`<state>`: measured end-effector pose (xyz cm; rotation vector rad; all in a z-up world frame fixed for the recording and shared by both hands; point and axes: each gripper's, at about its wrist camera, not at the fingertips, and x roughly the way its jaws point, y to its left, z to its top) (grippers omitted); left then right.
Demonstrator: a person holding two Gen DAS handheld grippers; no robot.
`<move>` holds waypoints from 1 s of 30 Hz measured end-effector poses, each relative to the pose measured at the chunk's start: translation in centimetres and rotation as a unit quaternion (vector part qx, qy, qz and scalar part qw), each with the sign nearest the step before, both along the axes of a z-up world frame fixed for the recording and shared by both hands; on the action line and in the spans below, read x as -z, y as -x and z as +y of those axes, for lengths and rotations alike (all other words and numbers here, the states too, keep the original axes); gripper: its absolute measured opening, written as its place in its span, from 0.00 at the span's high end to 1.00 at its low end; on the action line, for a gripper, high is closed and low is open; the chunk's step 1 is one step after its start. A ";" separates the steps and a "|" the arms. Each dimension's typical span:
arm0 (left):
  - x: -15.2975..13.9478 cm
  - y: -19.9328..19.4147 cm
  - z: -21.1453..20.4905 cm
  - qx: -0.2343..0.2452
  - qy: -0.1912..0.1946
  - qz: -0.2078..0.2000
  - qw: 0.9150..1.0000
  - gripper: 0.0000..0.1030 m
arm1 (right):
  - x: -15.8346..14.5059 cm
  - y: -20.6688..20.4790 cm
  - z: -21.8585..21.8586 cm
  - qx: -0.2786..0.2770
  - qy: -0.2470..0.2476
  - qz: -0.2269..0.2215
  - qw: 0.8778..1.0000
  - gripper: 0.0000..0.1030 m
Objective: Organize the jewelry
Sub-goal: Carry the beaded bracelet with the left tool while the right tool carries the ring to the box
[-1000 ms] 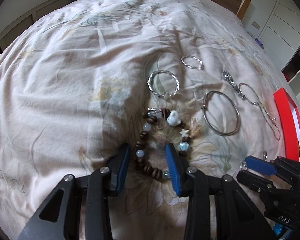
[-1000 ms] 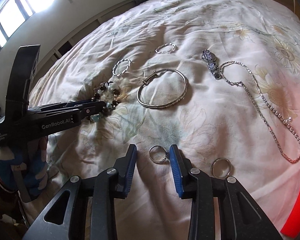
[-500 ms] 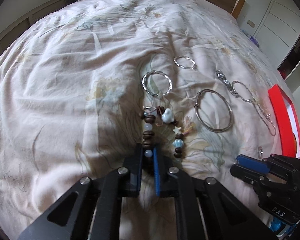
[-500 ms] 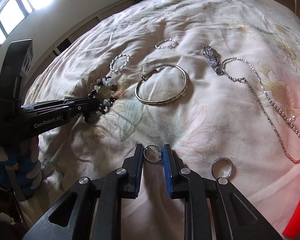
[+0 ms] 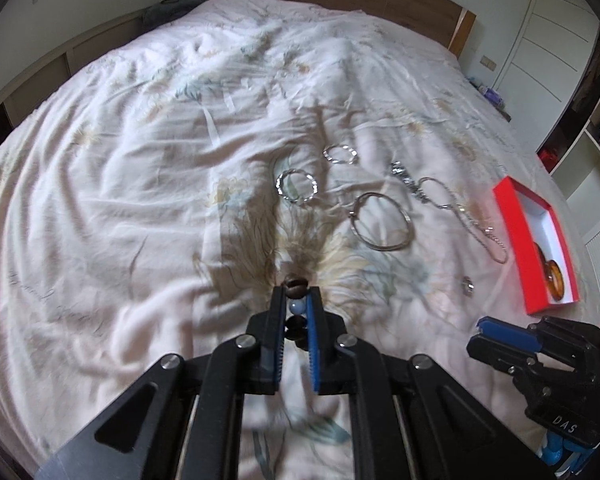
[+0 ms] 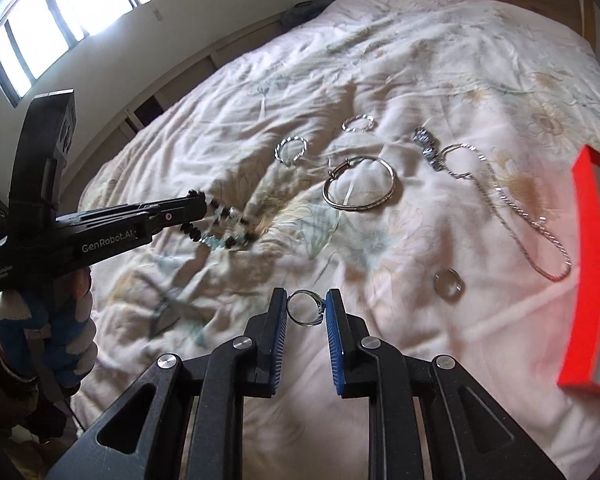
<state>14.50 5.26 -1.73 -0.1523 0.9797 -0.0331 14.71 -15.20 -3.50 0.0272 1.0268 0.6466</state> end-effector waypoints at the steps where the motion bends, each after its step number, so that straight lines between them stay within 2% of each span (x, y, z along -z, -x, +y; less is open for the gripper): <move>1: -0.4 0.5 -0.2 0.001 0.000 -0.004 1.000 0.91 | -0.7 0.9 -0.4 0.003 -0.001 -0.007 1.000 0.81; 8: -3.7 3.9 -1.8 0.011 -0.001 -0.034 0.999 0.91 | -4.4 4.7 -2.8 0.023 -0.012 -0.047 0.999 0.81; 16: -7.5 6.8 -6.9 0.053 -0.006 -0.065 0.996 0.91 | -7.2 8.5 -7.9 0.069 -0.033 -0.085 0.993 0.81; 23: -9.4 6.5 -13.2 0.113 -0.004 -0.075 0.991 0.91 | -7.5 10.3 -14.0 0.126 -0.043 -0.093 0.987 0.81; 30: -10.0 3.6 -21.5 0.184 0.004 -0.070 0.980 0.91 | -6.7 9.3 -20.7 0.188 -0.032 -0.085 0.978 0.81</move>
